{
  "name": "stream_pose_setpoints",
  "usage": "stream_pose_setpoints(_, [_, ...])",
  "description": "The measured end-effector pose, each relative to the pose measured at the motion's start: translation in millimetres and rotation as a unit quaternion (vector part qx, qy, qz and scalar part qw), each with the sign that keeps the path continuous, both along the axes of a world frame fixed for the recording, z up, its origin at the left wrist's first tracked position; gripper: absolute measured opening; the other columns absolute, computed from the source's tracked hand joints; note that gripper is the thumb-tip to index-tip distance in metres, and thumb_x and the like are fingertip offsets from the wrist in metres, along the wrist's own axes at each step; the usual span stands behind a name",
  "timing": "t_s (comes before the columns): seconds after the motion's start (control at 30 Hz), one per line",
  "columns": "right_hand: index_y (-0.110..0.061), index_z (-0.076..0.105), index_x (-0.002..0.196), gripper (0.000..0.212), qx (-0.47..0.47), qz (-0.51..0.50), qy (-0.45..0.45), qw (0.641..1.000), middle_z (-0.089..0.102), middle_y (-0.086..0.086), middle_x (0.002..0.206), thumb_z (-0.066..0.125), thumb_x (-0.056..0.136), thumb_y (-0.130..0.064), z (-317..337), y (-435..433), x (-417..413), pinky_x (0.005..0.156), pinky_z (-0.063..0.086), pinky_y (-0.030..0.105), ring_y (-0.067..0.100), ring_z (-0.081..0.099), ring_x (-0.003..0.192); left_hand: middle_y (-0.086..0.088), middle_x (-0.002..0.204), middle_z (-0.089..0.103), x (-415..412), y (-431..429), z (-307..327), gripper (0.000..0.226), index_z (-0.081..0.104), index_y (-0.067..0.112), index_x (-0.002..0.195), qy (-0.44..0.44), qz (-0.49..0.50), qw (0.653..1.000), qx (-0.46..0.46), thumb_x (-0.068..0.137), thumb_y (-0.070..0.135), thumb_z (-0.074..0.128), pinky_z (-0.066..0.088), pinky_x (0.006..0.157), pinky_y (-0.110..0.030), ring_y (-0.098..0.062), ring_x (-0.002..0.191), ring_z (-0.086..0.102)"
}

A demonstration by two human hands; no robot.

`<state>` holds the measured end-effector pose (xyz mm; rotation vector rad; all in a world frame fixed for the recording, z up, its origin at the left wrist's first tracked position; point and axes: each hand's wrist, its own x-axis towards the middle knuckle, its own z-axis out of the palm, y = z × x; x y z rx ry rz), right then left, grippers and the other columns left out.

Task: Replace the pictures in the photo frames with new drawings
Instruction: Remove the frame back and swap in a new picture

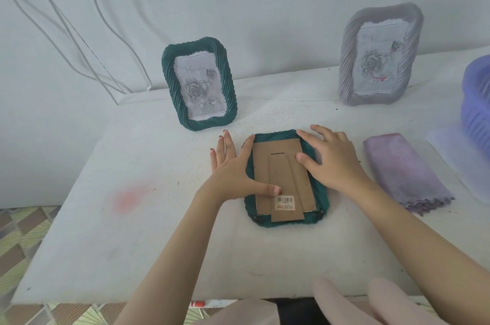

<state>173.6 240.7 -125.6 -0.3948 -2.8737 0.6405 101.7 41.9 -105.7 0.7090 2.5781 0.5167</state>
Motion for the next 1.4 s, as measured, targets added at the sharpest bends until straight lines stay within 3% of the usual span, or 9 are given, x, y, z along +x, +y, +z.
stream_pose_setpoints(0.2, [-0.036,0.039,0.136,0.051,-0.007,0.005,-0.023,1.000,0.033,0.000,0.147,0.053,0.088,-0.043,6,2,-3,0.103,0.025,0.037,0.029,0.029,0.127,-0.011,0.150,-0.033,-4,2,-1,0.125,0.001,0.042,0.143,0.003,0.009,1.000,0.025,0.047,0.069,0.076,-0.019,0.109,-0.045,-0.024,0.136,-0.035])
stream_pose_setpoints(0.47, [-0.039,0.044,0.129,0.042,-0.015,0.025,-0.040,0.999,0.032,0.000,0.147,0.053,0.088,-0.042,10,4,-5,0.102,0.026,0.039,0.029,0.028,0.128,-0.011,0.151,-0.030,-6,2,-3,0.120,0.006,0.044,0.140,-0.001,0.015,0.999,0.030,0.047,0.067,0.077,-0.017,0.111,-0.047,-0.025,0.137,-0.033])
stream_pose_setpoints(0.63, [-0.039,0.047,0.128,0.042,-0.026,0.017,-0.028,0.999,0.035,-0.001,0.146,0.055,0.086,-0.042,8,5,-5,0.102,0.025,0.037,0.029,0.029,0.127,-0.009,0.152,-0.027,-2,-1,-4,0.094,0.025,0.049,0.126,0.005,0.004,0.998,0.055,0.050,0.065,0.077,-0.015,0.112,-0.044,-0.024,0.138,-0.029])
stream_pose_setpoints(0.73, [-0.040,0.048,0.128,0.042,-0.033,0.012,-0.018,0.999,0.036,-0.001,0.145,0.056,0.086,-0.042,6,4,-4,0.101,0.025,0.036,0.028,0.030,0.127,-0.008,0.153,-0.025,1,-2,-6,0.101,0.021,0.049,0.132,0.024,0.012,0.997,0.068,0.050,0.066,0.076,-0.014,0.112,-0.042,-0.023,0.140,-0.027])
stream_pose_setpoints(0.9, [-0.041,0.047,0.129,0.043,-0.027,0.001,-0.012,1.000,0.038,-0.002,0.144,0.056,0.086,-0.044,3,4,-3,0.101,0.024,0.036,0.028,0.031,0.127,-0.010,0.152,-0.029,2,-2,-4,0.124,-0.004,0.044,0.144,0.015,0.022,0.999,0.046,0.049,0.069,0.073,-0.013,0.113,-0.043,-0.024,0.139,-0.028])
stream_pose_setpoints(1.23, [-0.043,0.046,0.129,0.044,-0.034,-0.004,-0.012,0.999,0.039,-0.001,0.144,0.055,0.086,-0.045,0,3,-2,0.103,0.023,0.038,0.028,0.030,0.128,-0.010,0.152,-0.028,2,0,1,0.116,0.009,0.044,0.142,-0.008,0.027,0.998,0.047,0.049,0.065,0.077,-0.011,0.113,-0.044,-0.025,0.139,-0.028])
stream_pose_setpoints(1.33, [-0.041,0.049,0.128,0.045,-0.052,-0.009,-0.010,0.999,0.040,0.001,0.143,0.059,0.084,-0.044,0,2,-3,0.103,0.023,0.038,0.030,0.032,0.127,-0.006,0.154,-0.023,7,-4,1,0.112,0.010,0.048,0.141,-0.006,0.016,0.995,0.101,0.053,0.061,0.078,-0.004,0.115,-0.045,-0.020,0.141,-0.024])
stream_pose_setpoints(1.4, [-0.039,0.053,0.124,0.043,-0.077,-0.012,0.008,0.997,0.042,0.003,0.142,0.063,0.082,-0.041,1,3,-2,0.103,0.023,0.038,0.030,0.034,0.127,-0.002,0.157,-0.012,14,-7,-2,0.091,0.027,0.050,0.136,0.029,-0.016,0.986,0.165,0.061,0.054,0.078,0.002,0.114,-0.041,-0.015,0.143,-0.013])
